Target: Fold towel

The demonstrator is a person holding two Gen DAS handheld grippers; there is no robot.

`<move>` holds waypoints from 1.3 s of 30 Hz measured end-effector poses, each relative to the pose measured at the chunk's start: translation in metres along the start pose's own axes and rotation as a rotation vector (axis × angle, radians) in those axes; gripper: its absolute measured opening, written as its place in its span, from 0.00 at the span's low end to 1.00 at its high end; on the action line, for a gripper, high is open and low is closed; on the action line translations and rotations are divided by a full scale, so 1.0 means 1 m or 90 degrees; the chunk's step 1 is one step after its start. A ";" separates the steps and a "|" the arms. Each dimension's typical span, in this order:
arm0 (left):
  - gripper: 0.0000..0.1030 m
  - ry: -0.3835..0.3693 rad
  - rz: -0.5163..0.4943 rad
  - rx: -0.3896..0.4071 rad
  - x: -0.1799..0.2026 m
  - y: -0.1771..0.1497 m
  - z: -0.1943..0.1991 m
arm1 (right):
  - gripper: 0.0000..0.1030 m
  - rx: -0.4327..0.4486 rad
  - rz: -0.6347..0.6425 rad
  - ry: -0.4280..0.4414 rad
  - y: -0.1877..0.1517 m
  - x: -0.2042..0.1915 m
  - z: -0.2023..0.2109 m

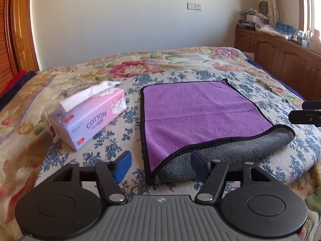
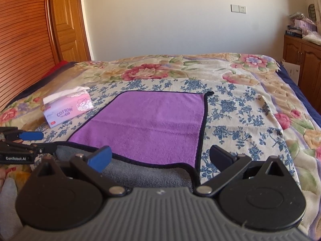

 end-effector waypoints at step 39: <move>0.18 -0.035 0.040 -0.054 -0.014 -0.014 -0.021 | 0.65 -0.150 -0.088 0.041 -0.022 0.026 -0.037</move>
Point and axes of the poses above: each gripper's, at about its wrist camera, not at the fingertips, and z roughly against the way its jaws point, x to its right, y to its top, the point moved 6 cm from there along -z, roughly the way its jaws point, and after that the axes turned 1 degree about z, right-handed, at the moved point
